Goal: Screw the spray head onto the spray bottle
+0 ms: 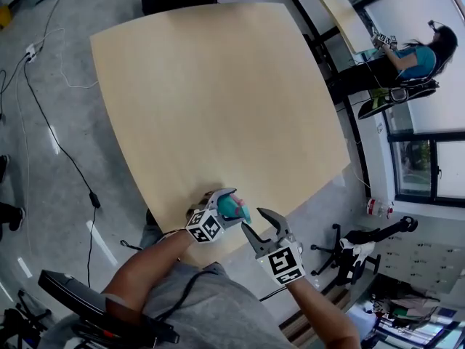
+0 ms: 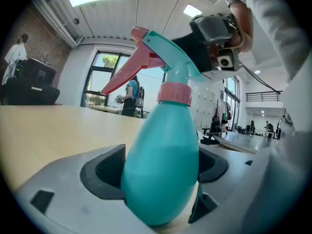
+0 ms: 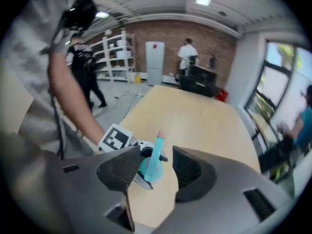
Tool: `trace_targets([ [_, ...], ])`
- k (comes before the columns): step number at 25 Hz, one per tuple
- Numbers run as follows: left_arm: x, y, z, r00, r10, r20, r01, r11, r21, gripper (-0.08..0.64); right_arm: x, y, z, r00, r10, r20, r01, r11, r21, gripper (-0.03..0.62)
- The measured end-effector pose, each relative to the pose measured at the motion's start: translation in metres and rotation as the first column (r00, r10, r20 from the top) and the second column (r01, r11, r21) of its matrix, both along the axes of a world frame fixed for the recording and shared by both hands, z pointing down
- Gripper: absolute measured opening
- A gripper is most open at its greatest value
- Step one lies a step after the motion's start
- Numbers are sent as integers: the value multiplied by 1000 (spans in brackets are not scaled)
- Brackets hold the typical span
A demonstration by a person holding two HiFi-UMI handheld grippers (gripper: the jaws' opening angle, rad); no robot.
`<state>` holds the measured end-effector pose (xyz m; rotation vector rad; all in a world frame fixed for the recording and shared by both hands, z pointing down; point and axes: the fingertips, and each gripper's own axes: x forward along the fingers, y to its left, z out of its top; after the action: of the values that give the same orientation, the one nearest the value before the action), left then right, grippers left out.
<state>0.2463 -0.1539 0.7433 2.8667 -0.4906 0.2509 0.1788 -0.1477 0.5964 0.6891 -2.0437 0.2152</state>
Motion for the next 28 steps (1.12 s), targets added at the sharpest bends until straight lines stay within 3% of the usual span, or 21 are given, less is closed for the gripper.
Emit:
trace_targets([
  [1, 1, 0, 0, 1000, 19, -2, -19, 1000, -1, 377, -5, 7, -10, 981, -185, -52, 187, 981, 40, 189],
  [2, 2, 1, 0, 999, 42, -4, -42, 999, -3, 379, -9, 15, -17, 912, -388, -135, 399, 915, 65, 189],
  [3, 2, 3, 1, 998, 66, -5, -66, 998, -5, 379, -10, 25, -20, 778, -577, -249, 607, 792, 62, 189],
  [4, 2, 4, 1, 996, 90, -6, -90, 996, -6, 379, -6, 32, -20, 591, -717, -370, 778, 628, 27, 189],
  [5, 2, 5, 1, 994, 113, -7, -113, 994, -7, 379, -1, 36, -17, 387, -791, -474, 890, 454, -30, 189],
  [6, 2, 6, 2, 991, 133, -8, -133, 991, -8, 379, 5, 35, -12, 211, -812, -544, 948, 306, -88, 189],
  [7, 2, 6, 2, 989, 151, -8, -151, 988, -9, 379, 9, 32, -6, 83, -809, -582, 972, 195, -133, 189],
  [8, 2, 6, 3, 986, 166, -8, -166, 986, -11, 379, 10, 29, 0, -2, -803, -595, 979, 118, -163, 189],
  [9, 3, 6, 3, 984, 177, -9, -177, 984, -12, 379, 10, 26, 7, -60, -801, -595, 981, 62, -183, 189],
  [11, 3, 7, 1, 982, 188, -10, -188, 982, -13, 379, 9, 25, 22, -150, -804, -575, 975, -22, -223, 189],
  [14, 3, 7, -1, 981, 192, -10, -192, 981, -9, 379, 18, 29, 49, -274, -809, -520, 940, -111, -322, 190],
  [16, 3, 8, 2, 981, 196, -10, -196, 981, -5, 379, 21, 26, 66, -346, -790, -506, 910, -152, -385, 189],
  [18, 3, 8, 3, 980, 197, -13, -197, 980, -9, 379, 17, 20, 76, -379, -767, -518, 896, -164, -413, 189],
  [19, 3, 9, 2, 980, 196, -16, -196, 980, -13, 379, 15, 18, 77, -372, -768, -522, 897, -152, -416, 187],
  [20, 3, 9, 1, 981, 195, -19, -195, 981, -16, 379, 13, 18, 76, -345, -781, -521, 902, -121, -415, 186],
  [21, 4, 9, -1, 981, 193, -19, -194, 981, -17, 379, 12, 18, 74, -298, -801, -518, 908, -70, -414, 185],
  [22, 4, 10, -1, 981, 192, -16, -192, 981, -13, 379, 11, 19, 72, -233, -824, -517, 912, 0, -411, 181],
  [23, 4, 10, -1, 982, 190, -13, -190, 982, -9, 379, 11, 20, 72, -142, -844, -517, 908, 96, -407, 173],
  [25, 3, 10, 0, 984, 180, -8, -180, 984, 0, 379, 9, 18, 72, 102, -857, -506, 855, 336, -396, 152],
  [26, 2, 9, 1, 985, 171, -7, -171, 985, 3, 379, 8, 16, 73, 228, -839, -495, 804, 449, -391, 146],
  [28, 0, 9, 1, 989, 148, -4, -148, 989, 13, 379, 8, 15, 74, 459, -750, -476, 662, 646, -380, 141],
])
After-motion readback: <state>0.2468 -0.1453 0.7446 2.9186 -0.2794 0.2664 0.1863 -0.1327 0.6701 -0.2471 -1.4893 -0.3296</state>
